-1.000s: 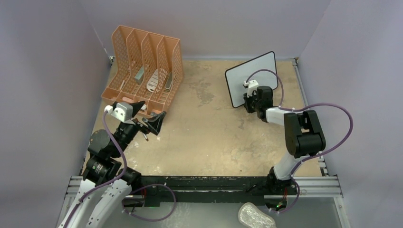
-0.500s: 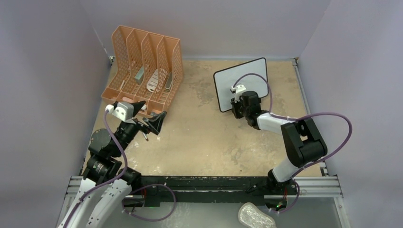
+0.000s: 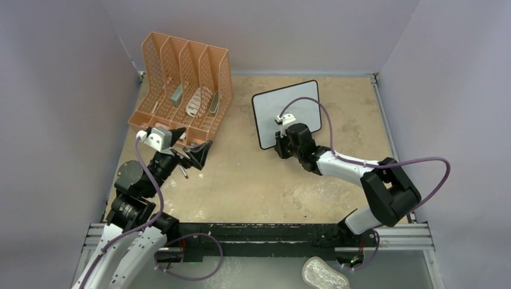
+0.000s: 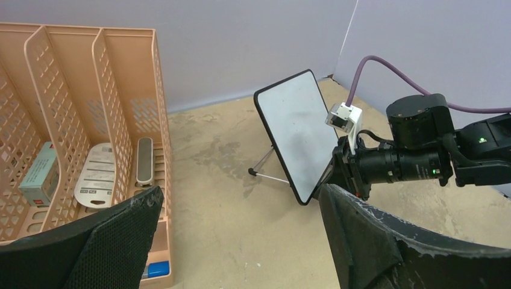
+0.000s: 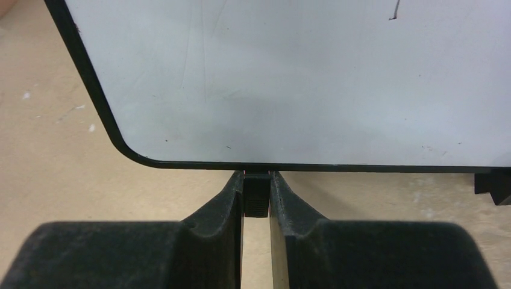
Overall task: Write a sentence on the whiteboard
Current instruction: Move the whiteboard to the center of the board.
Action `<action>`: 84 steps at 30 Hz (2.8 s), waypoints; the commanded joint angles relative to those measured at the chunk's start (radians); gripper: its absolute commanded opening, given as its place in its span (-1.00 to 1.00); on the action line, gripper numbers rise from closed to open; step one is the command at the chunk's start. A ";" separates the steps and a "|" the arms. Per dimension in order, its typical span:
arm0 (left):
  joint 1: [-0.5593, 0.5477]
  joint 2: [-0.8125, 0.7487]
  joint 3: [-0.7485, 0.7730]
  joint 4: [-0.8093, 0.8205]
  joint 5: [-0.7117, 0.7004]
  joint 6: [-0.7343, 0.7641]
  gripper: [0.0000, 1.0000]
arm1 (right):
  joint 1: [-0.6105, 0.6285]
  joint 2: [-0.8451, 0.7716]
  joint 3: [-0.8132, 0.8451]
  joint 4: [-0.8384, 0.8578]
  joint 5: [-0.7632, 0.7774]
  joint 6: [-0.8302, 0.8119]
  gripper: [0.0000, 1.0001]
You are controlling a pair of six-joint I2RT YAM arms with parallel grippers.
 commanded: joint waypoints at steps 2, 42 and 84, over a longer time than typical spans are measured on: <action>-0.004 0.014 0.002 0.035 -0.016 0.013 1.00 | 0.093 -0.008 0.035 0.081 0.042 0.078 -1.00; 0.043 0.071 0.005 0.023 -0.072 -0.003 0.99 | 0.457 0.236 0.082 -0.037 0.338 0.292 -1.00; 0.085 0.359 0.060 -0.145 -0.333 -0.154 1.00 | 0.456 -0.220 0.068 -0.203 0.468 0.209 0.42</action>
